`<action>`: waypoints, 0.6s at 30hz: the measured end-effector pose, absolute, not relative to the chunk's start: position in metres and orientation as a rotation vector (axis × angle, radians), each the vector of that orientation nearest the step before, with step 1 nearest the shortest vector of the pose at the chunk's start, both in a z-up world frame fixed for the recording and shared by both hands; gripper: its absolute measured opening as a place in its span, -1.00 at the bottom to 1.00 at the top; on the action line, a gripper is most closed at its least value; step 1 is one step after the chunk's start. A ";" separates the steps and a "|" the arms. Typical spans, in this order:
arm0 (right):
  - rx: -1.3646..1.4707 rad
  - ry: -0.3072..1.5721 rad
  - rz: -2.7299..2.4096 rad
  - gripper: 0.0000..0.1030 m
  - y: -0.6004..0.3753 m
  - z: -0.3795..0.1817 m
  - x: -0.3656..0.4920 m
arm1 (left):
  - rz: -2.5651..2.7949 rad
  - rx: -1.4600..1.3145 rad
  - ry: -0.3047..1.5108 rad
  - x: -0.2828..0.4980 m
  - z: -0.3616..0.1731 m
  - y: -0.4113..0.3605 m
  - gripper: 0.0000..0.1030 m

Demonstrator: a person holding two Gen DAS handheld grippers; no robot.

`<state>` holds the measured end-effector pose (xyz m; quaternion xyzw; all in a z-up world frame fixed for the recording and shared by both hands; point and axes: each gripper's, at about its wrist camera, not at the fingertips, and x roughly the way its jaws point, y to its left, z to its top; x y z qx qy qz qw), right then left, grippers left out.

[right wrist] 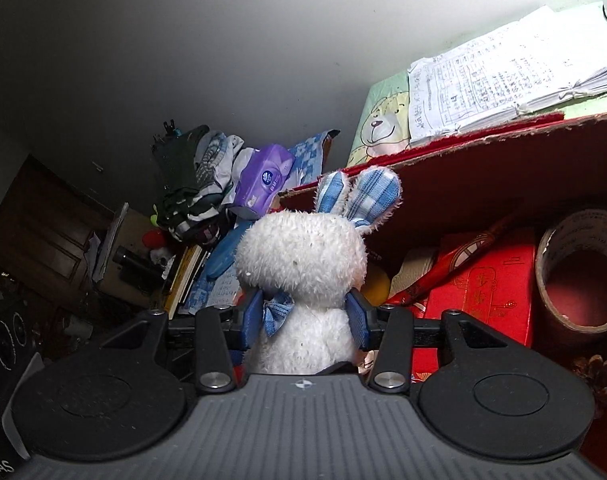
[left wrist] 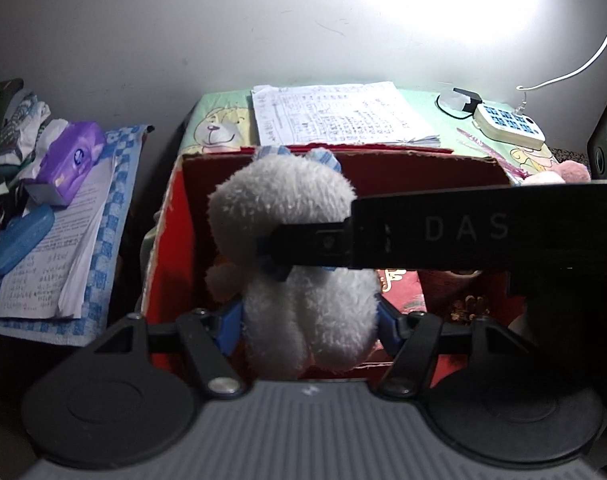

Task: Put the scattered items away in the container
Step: 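Lower the held bunny with both grippers into the red cardboard box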

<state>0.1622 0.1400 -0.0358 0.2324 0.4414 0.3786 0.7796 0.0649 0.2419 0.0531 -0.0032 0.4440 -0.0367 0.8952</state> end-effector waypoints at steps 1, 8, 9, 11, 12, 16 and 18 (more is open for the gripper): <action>0.494 0.962 0.820 -0.07 0.142 -0.037 0.164 | -0.072 -0.007 0.928 0.067 0.050 0.244 0.29; 0.468 1.051 0.801 -0.07 0.154 -0.054 0.176 | -0.048 -0.014 0.988 0.076 0.033 0.250 0.29; 0.474 1.072 0.797 -0.07 0.155 -0.058 0.179 | -0.043 -0.011 0.997 0.077 0.032 0.250 0.29; 0.497 1.109 0.794 -0.07 0.156 -0.065 0.183 | -0.031 -0.009 1.011 0.078 0.029 0.250 0.29; 0.510 1.122 0.795 -0.07 0.156 -0.068 0.184 | -0.023 -0.009 1.016 0.078 0.028 0.251 0.29; 0.522 1.146 0.801 -0.06 0.160 -0.071 0.186 | 0.012 0.003 1.030 0.081 0.024 0.256 0.29; 0.510 1.151 0.804 -0.05 0.163 -0.071 0.187 | 0.027 0.018 1.029 0.081 0.024 0.255 0.29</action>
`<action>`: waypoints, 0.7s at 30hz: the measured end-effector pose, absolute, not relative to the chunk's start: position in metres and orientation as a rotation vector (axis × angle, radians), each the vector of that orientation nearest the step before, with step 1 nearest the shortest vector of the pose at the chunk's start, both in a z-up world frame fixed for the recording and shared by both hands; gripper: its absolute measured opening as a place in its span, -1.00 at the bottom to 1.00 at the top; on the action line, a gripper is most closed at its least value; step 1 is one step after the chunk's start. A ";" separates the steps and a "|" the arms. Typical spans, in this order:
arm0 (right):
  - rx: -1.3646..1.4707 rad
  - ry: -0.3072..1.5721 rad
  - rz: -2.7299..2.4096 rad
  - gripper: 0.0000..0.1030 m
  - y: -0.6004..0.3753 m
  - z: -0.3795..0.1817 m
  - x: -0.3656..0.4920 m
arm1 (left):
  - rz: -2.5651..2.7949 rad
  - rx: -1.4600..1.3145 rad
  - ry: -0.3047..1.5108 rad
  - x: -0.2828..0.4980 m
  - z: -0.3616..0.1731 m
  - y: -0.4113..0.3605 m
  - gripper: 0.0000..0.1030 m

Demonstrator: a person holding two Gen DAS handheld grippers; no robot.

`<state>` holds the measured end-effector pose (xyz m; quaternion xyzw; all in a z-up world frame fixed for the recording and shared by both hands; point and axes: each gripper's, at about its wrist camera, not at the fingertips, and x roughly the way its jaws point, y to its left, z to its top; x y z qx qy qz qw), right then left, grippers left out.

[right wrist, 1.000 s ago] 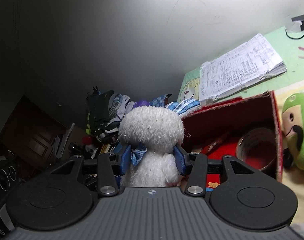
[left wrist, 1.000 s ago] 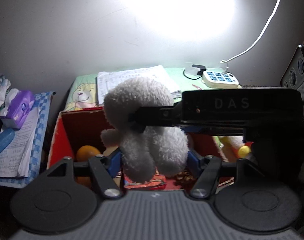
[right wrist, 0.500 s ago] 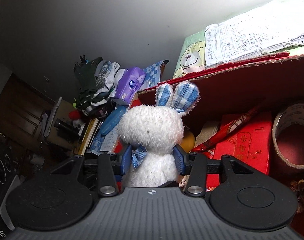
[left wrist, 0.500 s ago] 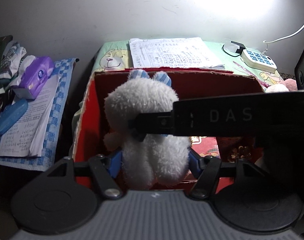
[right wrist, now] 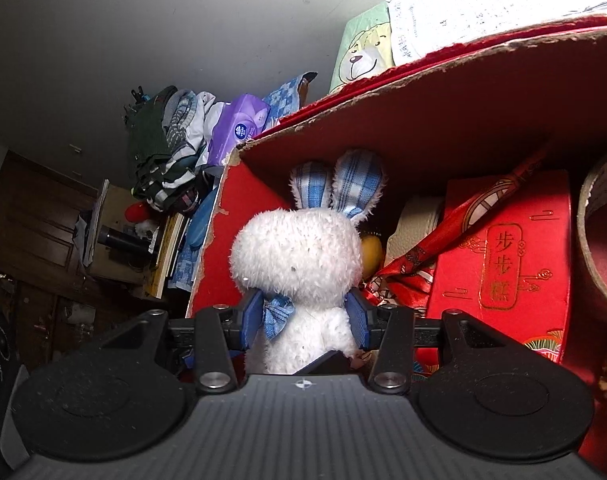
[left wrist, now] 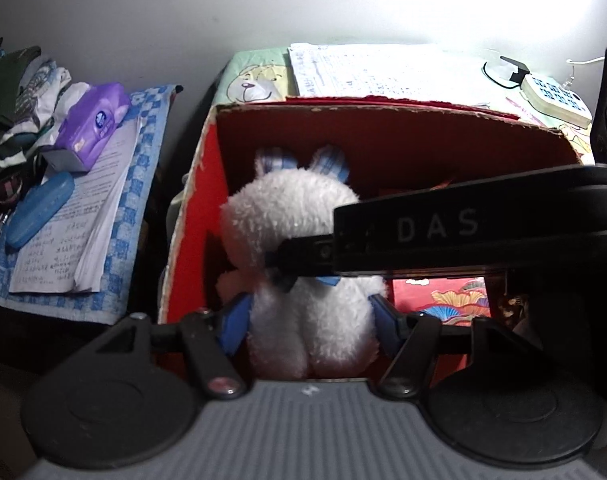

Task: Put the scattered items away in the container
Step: 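Lower the held bunny with both grippers into the red cardboard box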

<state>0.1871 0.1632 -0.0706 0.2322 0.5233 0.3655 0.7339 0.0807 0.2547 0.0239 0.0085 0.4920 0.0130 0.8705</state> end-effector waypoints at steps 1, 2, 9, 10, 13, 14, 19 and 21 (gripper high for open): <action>0.498 1.161 0.804 -0.05 0.165 -0.071 0.188 | 0.034 0.024 1.030 0.081 0.024 0.254 0.29; 0.481 1.183 0.803 -0.05 0.168 -0.073 0.190 | 0.043 0.038 1.032 0.080 0.023 0.253 0.29; 0.459 1.220 0.833 0.02 0.169 -0.077 0.193 | 0.095 0.082 1.037 0.080 0.023 0.250 0.34; 0.470 1.227 0.841 0.08 0.168 -0.078 0.194 | 0.101 0.089 1.037 0.080 0.023 0.250 0.36; 0.509 1.231 0.861 0.18 0.165 -0.081 0.195 | 0.122 0.097 1.039 0.080 0.023 0.247 0.40; 0.512 1.232 0.862 0.18 0.165 -0.081 0.196 | 0.130 0.099 1.041 0.080 0.023 0.247 0.41; 0.493 1.254 0.839 0.21 0.168 -0.079 0.196 | 0.157 0.096 1.047 0.078 0.026 0.246 0.39; 0.482 1.249 0.832 0.23 0.167 -0.076 0.195 | 0.165 0.090 1.044 0.076 0.027 0.245 0.39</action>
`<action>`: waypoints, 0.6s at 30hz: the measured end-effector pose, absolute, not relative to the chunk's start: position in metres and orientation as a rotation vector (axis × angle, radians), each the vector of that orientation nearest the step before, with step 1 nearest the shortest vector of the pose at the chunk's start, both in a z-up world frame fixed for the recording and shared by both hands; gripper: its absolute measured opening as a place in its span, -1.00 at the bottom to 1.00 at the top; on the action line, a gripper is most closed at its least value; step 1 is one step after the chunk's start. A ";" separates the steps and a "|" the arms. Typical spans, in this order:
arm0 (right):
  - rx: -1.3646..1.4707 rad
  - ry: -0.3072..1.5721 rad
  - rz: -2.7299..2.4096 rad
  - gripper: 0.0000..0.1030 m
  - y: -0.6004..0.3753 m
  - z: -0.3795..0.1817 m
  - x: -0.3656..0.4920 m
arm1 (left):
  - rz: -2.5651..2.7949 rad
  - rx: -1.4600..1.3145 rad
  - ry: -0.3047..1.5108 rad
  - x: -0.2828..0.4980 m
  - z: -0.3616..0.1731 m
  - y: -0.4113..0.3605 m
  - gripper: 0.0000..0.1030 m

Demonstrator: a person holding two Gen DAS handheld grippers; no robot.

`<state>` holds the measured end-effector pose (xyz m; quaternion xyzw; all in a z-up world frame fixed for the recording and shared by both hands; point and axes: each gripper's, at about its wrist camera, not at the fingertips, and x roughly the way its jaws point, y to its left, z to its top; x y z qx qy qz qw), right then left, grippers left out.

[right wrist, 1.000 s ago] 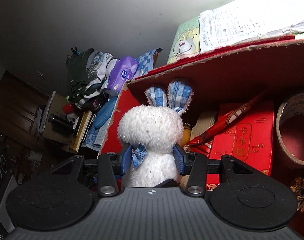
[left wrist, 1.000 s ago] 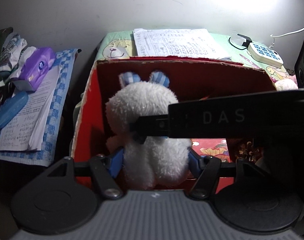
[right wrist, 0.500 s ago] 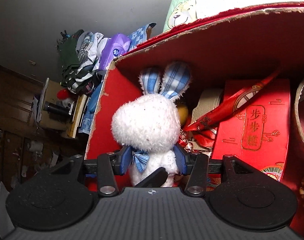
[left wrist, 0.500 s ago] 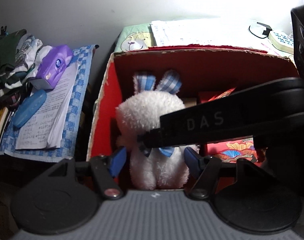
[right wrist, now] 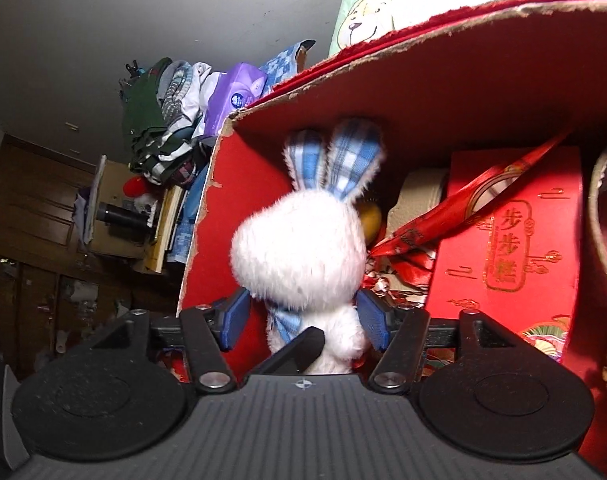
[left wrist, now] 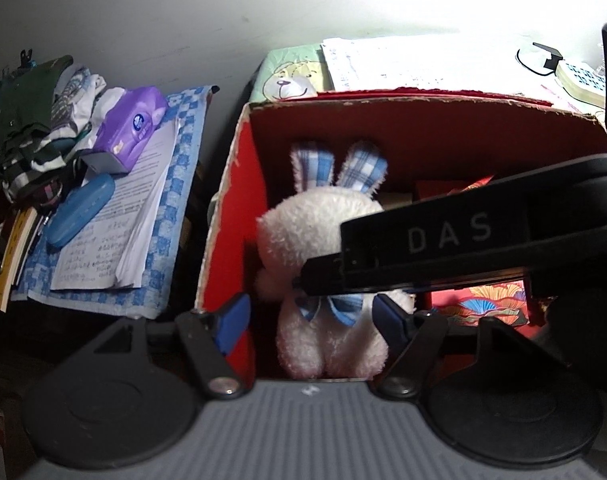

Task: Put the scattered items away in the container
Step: 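Lower the held bunny with both grippers into the red cardboard box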

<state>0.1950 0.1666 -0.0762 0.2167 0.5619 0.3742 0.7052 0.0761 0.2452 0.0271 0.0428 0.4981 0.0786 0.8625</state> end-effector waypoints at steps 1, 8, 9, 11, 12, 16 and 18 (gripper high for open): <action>0.485 1.249 0.832 0.23 0.164 -0.076 0.195 | 0.167 0.087 1.043 0.076 0.028 0.245 0.39; 0.570 1.195 0.772 0.11 0.135 -0.072 0.195 | 0.185 0.092 1.054 0.077 0.024 0.243 0.39; 0.574 1.183 0.761 0.00 0.132 -0.071 0.196 | 0.186 0.091 1.053 0.077 0.025 0.243 0.39; 0.565 1.175 0.731 -0.19 0.129 -0.069 0.197 | 0.186 0.081 1.053 0.076 0.026 0.245 0.39; 0.554 1.178 0.718 -0.24 0.129 -0.070 0.198 | 0.187 0.079 1.054 0.076 0.026 0.245 0.39; 0.482 1.197 0.670 -0.30 0.137 -0.075 0.199 | 0.191 0.095 1.052 0.077 0.025 0.244 0.39; 0.458 1.205 0.669 -0.30 0.142 -0.079 0.197 | 0.195 0.104 1.058 0.078 0.023 0.244 0.40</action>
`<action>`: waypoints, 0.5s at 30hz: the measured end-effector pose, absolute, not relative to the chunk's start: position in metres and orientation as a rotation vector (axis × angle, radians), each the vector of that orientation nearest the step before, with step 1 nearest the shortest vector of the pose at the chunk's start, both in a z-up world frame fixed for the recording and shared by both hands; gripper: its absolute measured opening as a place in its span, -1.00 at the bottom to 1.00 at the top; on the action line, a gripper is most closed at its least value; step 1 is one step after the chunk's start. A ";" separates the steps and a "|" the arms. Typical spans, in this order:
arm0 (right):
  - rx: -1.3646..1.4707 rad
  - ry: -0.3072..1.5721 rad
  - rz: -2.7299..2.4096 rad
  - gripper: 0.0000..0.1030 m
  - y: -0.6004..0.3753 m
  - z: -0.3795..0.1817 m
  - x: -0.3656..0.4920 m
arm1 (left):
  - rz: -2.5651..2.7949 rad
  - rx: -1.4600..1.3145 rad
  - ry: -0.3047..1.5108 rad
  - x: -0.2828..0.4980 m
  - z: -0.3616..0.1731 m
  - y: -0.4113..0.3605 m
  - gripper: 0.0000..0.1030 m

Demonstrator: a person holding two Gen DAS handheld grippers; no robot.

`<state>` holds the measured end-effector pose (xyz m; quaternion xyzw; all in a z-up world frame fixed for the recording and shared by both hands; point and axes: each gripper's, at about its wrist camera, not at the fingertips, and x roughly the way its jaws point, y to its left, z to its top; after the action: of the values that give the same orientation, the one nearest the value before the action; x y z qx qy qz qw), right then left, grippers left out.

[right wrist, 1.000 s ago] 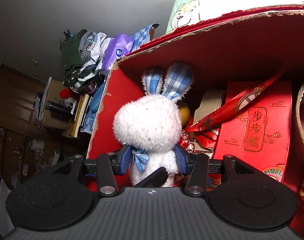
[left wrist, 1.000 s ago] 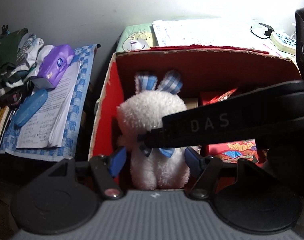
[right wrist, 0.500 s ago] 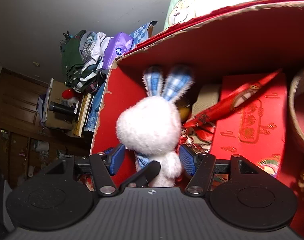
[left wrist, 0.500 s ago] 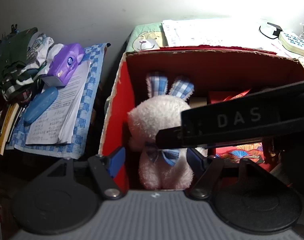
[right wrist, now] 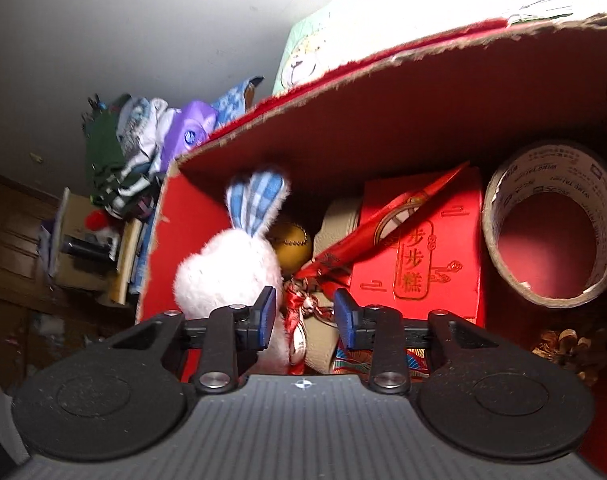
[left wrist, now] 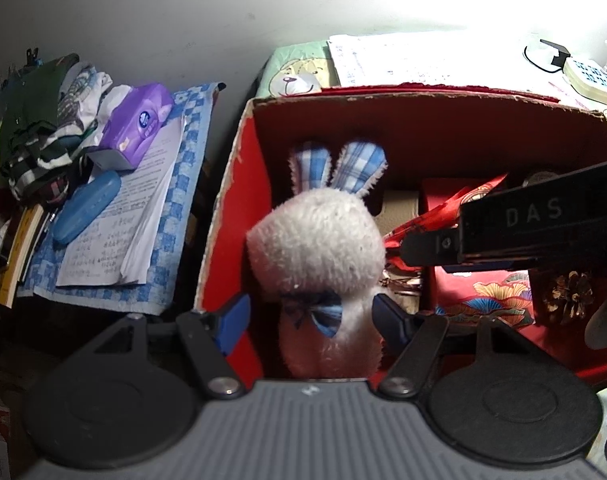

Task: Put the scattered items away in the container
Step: 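Lower the held bunny with both grippers into the red cardboard box, then open both grippers to release the bunny inside the box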

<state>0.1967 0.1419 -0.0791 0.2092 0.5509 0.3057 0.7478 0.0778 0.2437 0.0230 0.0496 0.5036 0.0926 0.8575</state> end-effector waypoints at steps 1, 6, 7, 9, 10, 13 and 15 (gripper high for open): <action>0.448 1.210 0.671 -0.31 0.144 -0.080 0.196 | 0.197 0.108 1.058 0.078 0.023 0.242 0.41; 0.411 1.193 0.669 -0.32 0.149 -0.080 0.198 | 0.197 0.103 1.063 0.079 0.022 0.242 0.49; 0.408 1.186 0.667 -0.33 0.149 -0.080 0.198 | 0.197 0.103 1.063 0.080 0.022 0.242 0.51; 0.383 1.158 0.671 -0.34 0.150 -0.078 0.195 | 0.199 0.106 1.064 0.081 0.021 0.241 0.54; 0.364 1.145 0.677 -0.37 0.152 -0.077 0.194 | 0.199 0.105 1.065 0.081 0.021 0.241 0.56; 0.294 1.090 0.697 -0.40 0.158 -0.072 0.189 | 0.200 0.107 1.068 0.082 0.020 0.240 0.62; 0.258 1.067 0.707 -0.39 0.161 -0.070 0.188 | 0.200 0.108 1.070 0.083 0.019 0.239 0.65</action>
<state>0.1875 0.1612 -0.0697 0.1200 0.4965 0.3291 0.7942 0.0832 0.2393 0.0191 0.0515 0.5089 0.0952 0.8540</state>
